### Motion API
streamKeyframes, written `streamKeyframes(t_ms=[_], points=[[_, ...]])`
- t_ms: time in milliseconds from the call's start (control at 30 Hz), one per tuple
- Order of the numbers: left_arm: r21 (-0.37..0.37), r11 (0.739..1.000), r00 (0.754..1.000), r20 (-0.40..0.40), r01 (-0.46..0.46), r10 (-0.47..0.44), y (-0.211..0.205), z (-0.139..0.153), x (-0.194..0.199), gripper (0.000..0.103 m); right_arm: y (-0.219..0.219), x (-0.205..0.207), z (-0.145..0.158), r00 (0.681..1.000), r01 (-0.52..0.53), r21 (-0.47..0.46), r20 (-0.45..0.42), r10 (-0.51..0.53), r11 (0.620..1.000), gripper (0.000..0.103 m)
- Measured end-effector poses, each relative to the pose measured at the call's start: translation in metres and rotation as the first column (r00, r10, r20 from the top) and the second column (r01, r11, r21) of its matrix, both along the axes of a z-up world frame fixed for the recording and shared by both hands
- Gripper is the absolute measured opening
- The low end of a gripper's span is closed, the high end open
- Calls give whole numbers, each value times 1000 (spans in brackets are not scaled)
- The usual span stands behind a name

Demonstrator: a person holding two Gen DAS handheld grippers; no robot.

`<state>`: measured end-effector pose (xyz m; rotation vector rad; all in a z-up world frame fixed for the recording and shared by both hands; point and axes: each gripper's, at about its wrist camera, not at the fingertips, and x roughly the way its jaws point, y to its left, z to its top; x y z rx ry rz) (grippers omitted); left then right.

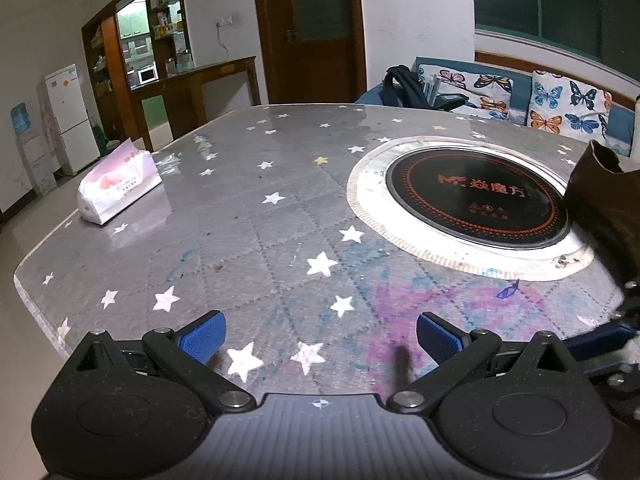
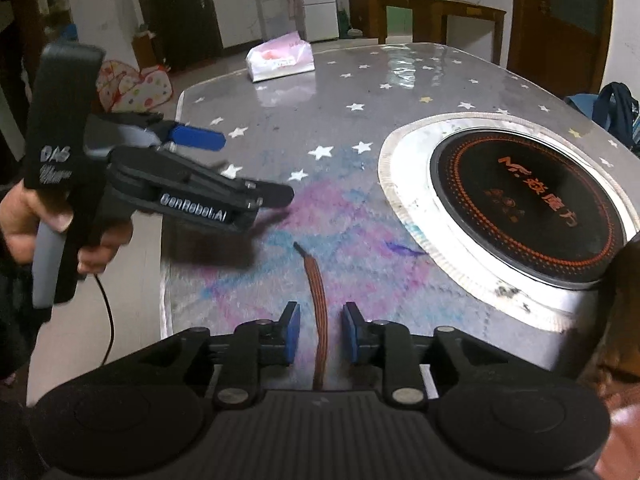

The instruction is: Lace up shoes with both hands

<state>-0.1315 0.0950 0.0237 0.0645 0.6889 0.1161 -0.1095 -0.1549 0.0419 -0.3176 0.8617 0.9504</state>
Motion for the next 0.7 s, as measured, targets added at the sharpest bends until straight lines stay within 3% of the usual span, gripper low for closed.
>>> streamKeyframes(t_ms=[100,133,167,200,333,467,600,700], points=[[12,1000,1000,-2,9,-9,-2,2,1,103,4,0,-2,1000,-1,8,-1,1,1000,24],[13,1000,1000,-4,12,-12,-2,2,1,103,5,-4,-2,1000,-10,-4,13,10,1000,20],[15,1000,1000,-4,15,-15,-3,3,2,103,5,-7,-2,1000,-15,-16,22,15,1000,7],[16,1000,1000,-5,21,-21,-4,3,3,103,5,-11,-1,999,-19,-25,30,20,999,1],[26,998,998,-9,57,-57,-15,4,7,103,-18,-24,7,997,30,-9,75,-30,999,1],[36,991,992,-19,128,-127,-36,5,15,103,-58,-38,36,983,115,63,136,-123,991,1],[56,975,977,-24,214,-213,-65,6,24,103,-106,-57,79,934,223,119,259,-247,968,1],[61,958,960,-42,280,-278,-89,5,33,103,-139,-73,113,866,304,162,364,-343,939,1]])
